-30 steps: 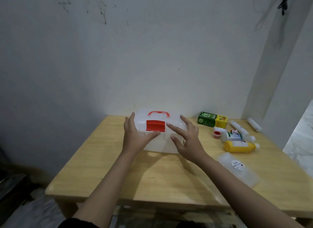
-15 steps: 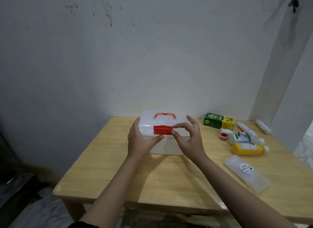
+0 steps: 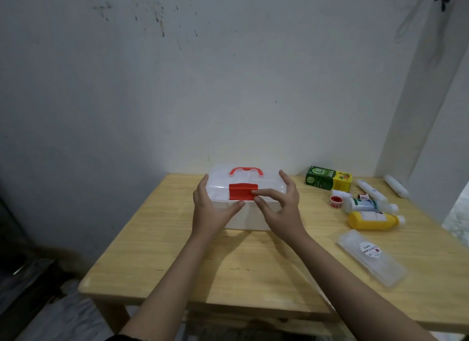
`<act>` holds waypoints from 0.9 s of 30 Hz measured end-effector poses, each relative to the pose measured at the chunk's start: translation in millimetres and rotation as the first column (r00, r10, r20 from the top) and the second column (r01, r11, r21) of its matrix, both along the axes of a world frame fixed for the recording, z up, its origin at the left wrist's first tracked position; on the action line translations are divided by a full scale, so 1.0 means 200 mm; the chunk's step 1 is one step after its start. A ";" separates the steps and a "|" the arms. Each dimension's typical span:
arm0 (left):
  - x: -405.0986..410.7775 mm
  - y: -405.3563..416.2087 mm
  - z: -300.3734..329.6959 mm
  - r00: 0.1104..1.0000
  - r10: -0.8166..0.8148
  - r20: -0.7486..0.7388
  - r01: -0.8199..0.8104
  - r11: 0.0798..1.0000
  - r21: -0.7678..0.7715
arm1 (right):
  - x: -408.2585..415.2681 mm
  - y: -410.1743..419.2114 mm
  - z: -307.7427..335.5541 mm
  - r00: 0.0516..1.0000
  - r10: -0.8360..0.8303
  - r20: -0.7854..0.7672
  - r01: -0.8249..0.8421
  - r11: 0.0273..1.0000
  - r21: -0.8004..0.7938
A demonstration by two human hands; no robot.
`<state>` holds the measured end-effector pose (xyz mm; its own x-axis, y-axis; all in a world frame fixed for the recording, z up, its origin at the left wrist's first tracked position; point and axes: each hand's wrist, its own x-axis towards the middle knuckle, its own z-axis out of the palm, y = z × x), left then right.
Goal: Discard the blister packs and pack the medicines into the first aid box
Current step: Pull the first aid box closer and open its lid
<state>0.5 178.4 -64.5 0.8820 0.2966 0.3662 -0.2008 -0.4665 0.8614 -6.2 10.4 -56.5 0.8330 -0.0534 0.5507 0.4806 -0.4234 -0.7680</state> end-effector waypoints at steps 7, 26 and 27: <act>-0.01 0.01 -0.02 0.999 -0.032 -0.014 0.031 0.998 -0.048 | 0.03 -0.04 -0.02 0.999 -0.017 0.028 0.019 0.994 -0.103; 0.04 0.05 -0.08 0.995 -0.075 -0.062 0.065 0.986 -0.156 | 0.38 -0.12 0.45 0.989 -0.135 0.068 0.140 0.987 -0.080; 0.05 0.05 -0.08 0.995 -0.077 -0.061 0.067 0.985 -0.159 | 0.42 -0.12 0.46 0.988 -0.138 0.067 0.143 0.988 -0.064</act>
